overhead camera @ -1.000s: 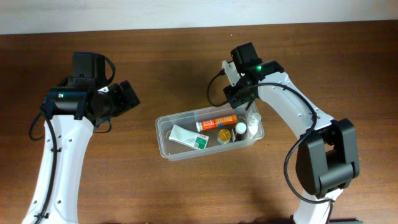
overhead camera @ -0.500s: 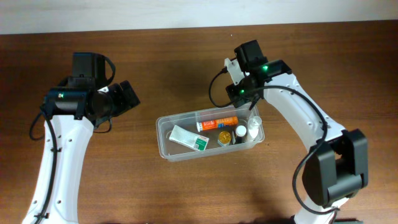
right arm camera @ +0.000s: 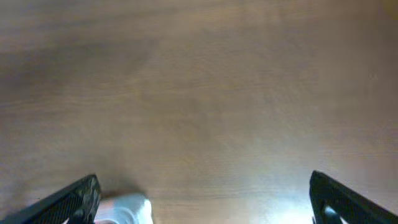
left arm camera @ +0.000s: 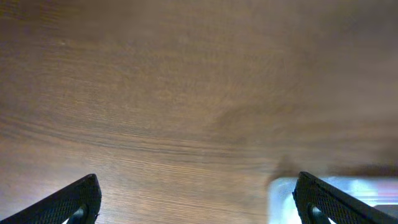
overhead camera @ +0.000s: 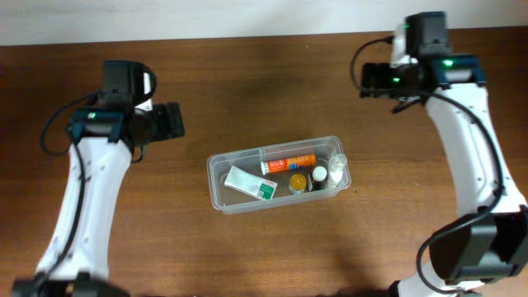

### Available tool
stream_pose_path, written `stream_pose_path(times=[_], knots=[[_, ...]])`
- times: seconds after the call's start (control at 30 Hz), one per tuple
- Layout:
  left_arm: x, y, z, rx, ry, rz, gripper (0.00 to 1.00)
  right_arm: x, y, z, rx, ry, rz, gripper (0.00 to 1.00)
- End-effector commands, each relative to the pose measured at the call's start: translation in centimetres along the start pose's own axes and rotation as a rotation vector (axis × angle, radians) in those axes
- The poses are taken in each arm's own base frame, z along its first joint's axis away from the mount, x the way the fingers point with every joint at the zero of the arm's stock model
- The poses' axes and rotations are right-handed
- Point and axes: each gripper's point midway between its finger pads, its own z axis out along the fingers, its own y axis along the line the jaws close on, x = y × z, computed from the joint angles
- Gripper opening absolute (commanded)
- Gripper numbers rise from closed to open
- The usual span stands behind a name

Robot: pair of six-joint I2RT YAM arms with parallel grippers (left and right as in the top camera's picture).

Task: Pack container

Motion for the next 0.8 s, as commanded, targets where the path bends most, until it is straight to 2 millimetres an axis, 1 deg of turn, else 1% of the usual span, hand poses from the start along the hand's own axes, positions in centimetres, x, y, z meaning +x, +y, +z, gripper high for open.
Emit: stream_pose_path(times=[0.0,0.1,0.13,0.2,0.27,0.3,0.33,0.37,0.4,0.43,0.47,0.5,0.57,0.6,0.63,0.67,0.7,0.73,0.77], knots=[[1.3,0.2,3.5,-0.027,0.101,0.110,0.99,0.7,-1.5,-1.0,-0.030,0.028,0.069,0.99],[2.3,0.1,4.1,-0.022,0.148,0.108,0.99,2.0,-2.8,-2.1,-0.016,0.068,0.097,0.99],[2.4,0.1,3.9,-0.020,0.154,0.099,0.99,2.2,-2.9,-2.4,-0.011,0.071,0.099,1.00],[2.0,0.0,3.0,-0.014,0.125,0.082,0.99,2.7,-3.1,-3.4,0.001,0.066,0.100,0.99],[1.4,-0.2,1.3,0.012,0.076,0.075,0.99,3.5,-3.1,-4.8,0.004,0.042,0.097,0.98],[1.3,-0.3,0.7,0.016,0.059,0.075,0.99,3.7,-3.1,-5.2,0.006,0.036,0.097,0.98],[1.2,-0.3,-0.6,0.023,0.024,0.076,0.99,4.6,-3.5,-6.2,0.029,0.012,0.095,0.97],[1.1,-0.4,-1.8,0.029,-0.010,0.078,0.99,5.1,-3.6,-6.7,0.037,-0.005,0.094,0.97],[1.2,-0.7,-3.0,0.038,-0.054,0.083,1.00,6.1,-3.7,-7.4,0.039,-0.037,0.092,0.97],[1.4,-0.8,-3.8,0.047,-0.090,0.087,0.99,6.7,-3.7,-7.7,0.038,-0.053,0.088,0.96],[1.7,-1.0,-4.6,0.055,-0.124,0.091,0.99,7.8,-3.7,-8.1,0.039,-0.082,0.083,0.97],[2.6,-1.2,-6.0,0.072,-0.192,0.098,0.99,9.3,-3.7,-8.6,0.035,-0.127,0.080,0.97],[4.2,-1.3,-7.5,0.091,-0.267,0.105,0.99,11.7,-3.4,-9.4,0.029,-0.192,0.069,0.97],[5.4,-1.2,-8.2,0.102,-0.315,0.107,0.99,12.6,-3.3,-9.7,0.025,-0.214,0.062,0.97],[6.8,-0.8,-9.1,0.112,-0.373,0.102,0.99,14.3,-3.0,-10.3,0.016,-0.245,0.050,0.97],[7.3,-0.7,-9.3,0.115,-0.395,0.099,0.99,14.9,-2.8,-10.5,0.010,-0.256,0.047,0.99],[8.2,-0.3,-9.9,0.118,-0.440,0.094,0.99,16.8,-2.5,-11.2,-0.003,-0.282,0.041,0.98],[9.1,-0.1,-10.5,0.126,-0.492,0.089,0.99,17.5,-2.5,-11.5,-0.006,-0.294,0.038,0.98],[9.6,0.1,-11.1,0.132,-0.539,0.084,0.99,18.5,-2.5,-12.0,-0.008,-0.317,0.037,0.98]])
